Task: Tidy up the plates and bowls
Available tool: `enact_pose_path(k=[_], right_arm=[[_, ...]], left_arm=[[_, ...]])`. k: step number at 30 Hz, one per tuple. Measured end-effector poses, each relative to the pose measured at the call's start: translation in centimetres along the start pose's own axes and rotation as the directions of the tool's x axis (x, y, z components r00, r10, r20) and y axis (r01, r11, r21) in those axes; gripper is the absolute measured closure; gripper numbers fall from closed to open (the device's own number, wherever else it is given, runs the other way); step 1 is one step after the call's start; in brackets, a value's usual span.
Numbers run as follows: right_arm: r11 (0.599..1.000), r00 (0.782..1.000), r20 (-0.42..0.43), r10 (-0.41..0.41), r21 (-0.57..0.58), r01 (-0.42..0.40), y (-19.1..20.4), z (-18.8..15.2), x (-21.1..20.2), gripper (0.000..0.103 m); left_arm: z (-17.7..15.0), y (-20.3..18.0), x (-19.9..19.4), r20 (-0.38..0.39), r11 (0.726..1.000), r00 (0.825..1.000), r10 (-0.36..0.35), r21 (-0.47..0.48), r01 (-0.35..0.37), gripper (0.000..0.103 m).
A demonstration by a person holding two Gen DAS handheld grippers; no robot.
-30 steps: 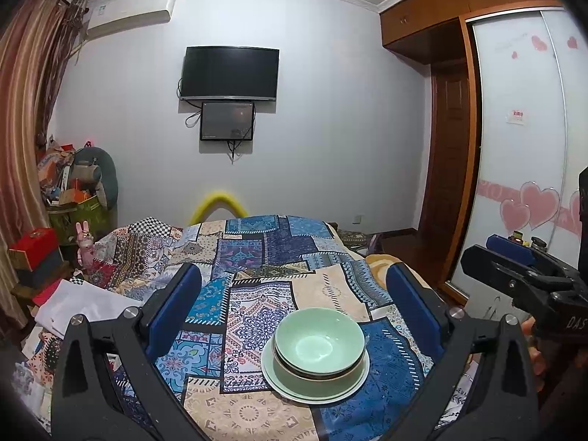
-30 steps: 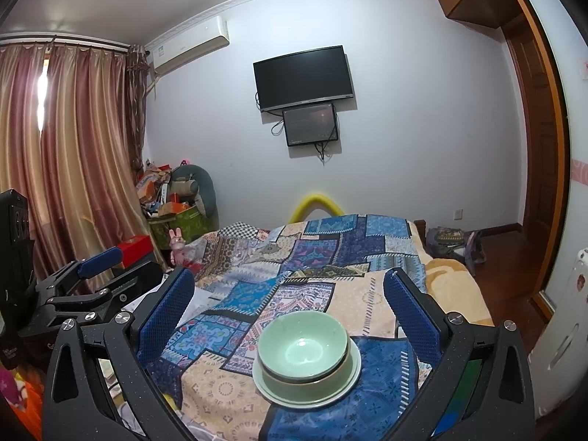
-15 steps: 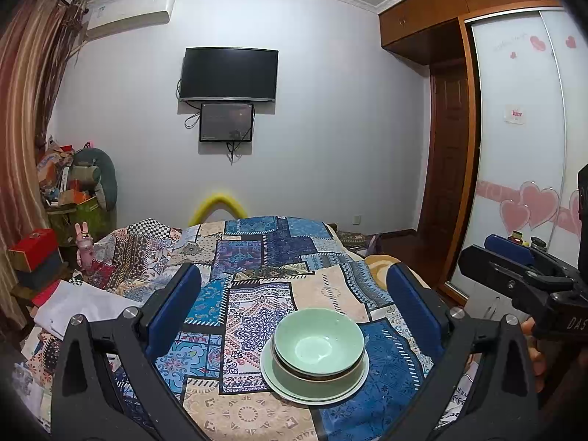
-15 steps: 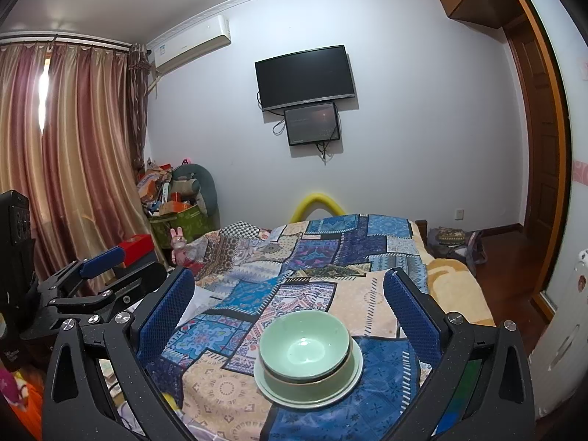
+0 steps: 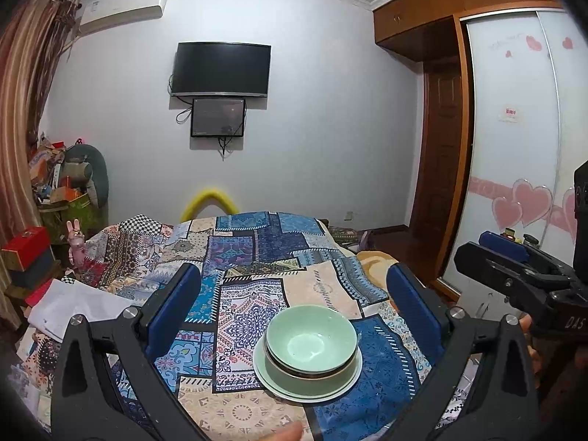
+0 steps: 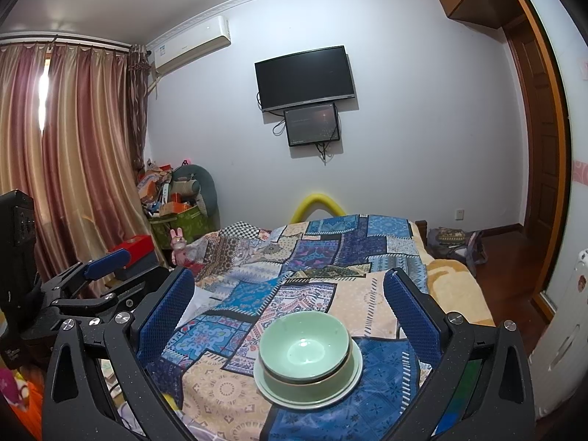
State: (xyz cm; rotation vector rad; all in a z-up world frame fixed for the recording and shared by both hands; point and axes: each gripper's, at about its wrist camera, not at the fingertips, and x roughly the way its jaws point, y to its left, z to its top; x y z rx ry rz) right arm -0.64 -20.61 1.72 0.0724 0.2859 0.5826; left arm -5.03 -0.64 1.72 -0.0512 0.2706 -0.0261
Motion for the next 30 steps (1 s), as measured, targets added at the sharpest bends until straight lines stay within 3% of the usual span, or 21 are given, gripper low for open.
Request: enact_pose_path(k=[30], right_arm=[[1.0, 0.999, -0.047, 0.002, 0.01, -0.002, -0.7, -0.2, 2.0, 0.0]], left_arm=[[-0.6, 1.2, 1.9, -0.041, 0.999, 0.999, -0.009, -0.052, 0.007, 0.001]])
